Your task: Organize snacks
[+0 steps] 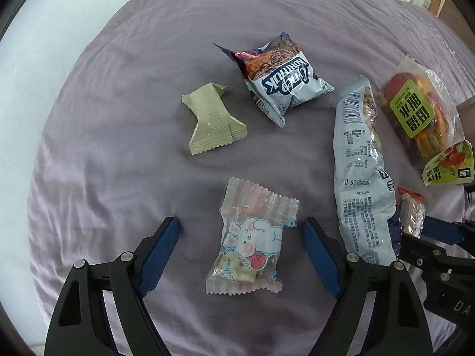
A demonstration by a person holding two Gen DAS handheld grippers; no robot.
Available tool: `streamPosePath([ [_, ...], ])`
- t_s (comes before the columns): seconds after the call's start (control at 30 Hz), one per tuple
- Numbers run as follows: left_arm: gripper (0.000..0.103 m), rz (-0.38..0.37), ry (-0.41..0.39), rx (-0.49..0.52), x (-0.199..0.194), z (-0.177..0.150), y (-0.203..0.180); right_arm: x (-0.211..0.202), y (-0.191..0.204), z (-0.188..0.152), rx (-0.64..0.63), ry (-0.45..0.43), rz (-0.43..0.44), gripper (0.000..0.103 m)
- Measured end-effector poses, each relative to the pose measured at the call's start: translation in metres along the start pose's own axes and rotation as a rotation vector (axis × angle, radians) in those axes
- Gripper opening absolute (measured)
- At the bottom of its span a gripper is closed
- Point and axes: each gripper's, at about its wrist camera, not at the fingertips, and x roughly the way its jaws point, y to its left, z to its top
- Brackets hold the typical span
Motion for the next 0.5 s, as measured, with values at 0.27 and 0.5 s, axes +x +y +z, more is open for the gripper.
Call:
streamPosePath([
  [0.27, 0.067, -0.010, 0.009, -0.002, 0.005, 0.007, 0.002, 0.000, -0.001, 0.005, 0.000, 0.001, -0.019, 0.068],
  [0.5, 0.049, -0.029, 0.014, 0.012, 0.010, 0.012, -0.009, 0.003, 0.002, 0.011, -0.014, -0.006, -0.050, 0.067],
])
